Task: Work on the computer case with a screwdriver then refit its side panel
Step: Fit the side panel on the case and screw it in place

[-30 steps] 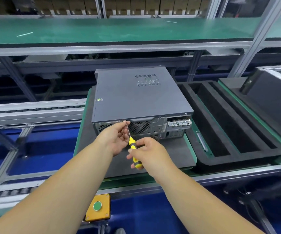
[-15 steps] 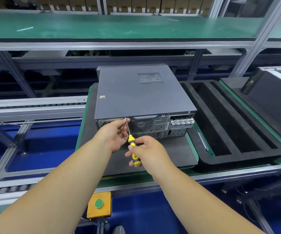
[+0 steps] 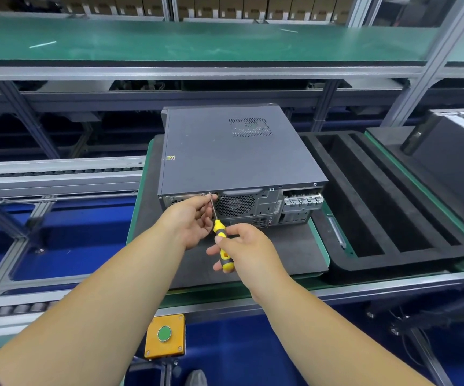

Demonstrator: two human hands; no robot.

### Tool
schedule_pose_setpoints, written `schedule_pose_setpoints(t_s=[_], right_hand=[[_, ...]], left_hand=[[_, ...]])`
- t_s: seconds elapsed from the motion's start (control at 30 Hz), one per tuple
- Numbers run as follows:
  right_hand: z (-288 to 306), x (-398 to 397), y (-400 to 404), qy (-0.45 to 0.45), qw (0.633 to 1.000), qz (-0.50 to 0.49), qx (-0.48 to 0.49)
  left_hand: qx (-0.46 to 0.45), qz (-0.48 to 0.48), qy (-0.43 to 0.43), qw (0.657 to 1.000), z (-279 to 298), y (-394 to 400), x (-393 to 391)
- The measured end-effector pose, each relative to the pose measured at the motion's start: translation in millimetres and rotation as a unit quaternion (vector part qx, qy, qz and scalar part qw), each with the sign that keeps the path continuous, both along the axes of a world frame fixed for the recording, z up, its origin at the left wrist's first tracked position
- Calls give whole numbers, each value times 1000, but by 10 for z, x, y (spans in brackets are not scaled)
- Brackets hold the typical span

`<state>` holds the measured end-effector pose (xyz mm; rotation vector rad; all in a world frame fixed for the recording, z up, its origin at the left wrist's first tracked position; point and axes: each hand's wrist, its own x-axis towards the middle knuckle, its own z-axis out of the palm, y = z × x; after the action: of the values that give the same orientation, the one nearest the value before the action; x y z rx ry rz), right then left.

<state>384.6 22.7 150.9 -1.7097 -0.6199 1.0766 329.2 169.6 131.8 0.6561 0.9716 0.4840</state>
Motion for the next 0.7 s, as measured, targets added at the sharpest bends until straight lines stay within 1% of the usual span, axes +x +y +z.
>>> schedule_pose_setpoints(t_s=[0.1,0.2,0.27,0.37,0.47,0.53,0.7], right_hand=[[18,8,0,7,1000,4,-3],[40,-10,-1,35,999,5,-2],[70,-16,28,79,997,1,-15],[111,-11,69,171,984,-13,-52],[76,-45,48,297,953,-56,-23],[53,-77,39,362,929,-72,-1],[47,-153,72,396,912,-109,11]], left_hand=[[0,-2,6,1000,5,-1,7],[8,-11,7,1000,4,-13,3],[19,-24,2,1000,7,-30,-6],[24,-25,-13,999,19,-44,-20],[23,-25,-15,999,36,-41,-39],[24,-28,-13,999,35,-33,-44],[21,-31,-18,999,9,-7,-46]])
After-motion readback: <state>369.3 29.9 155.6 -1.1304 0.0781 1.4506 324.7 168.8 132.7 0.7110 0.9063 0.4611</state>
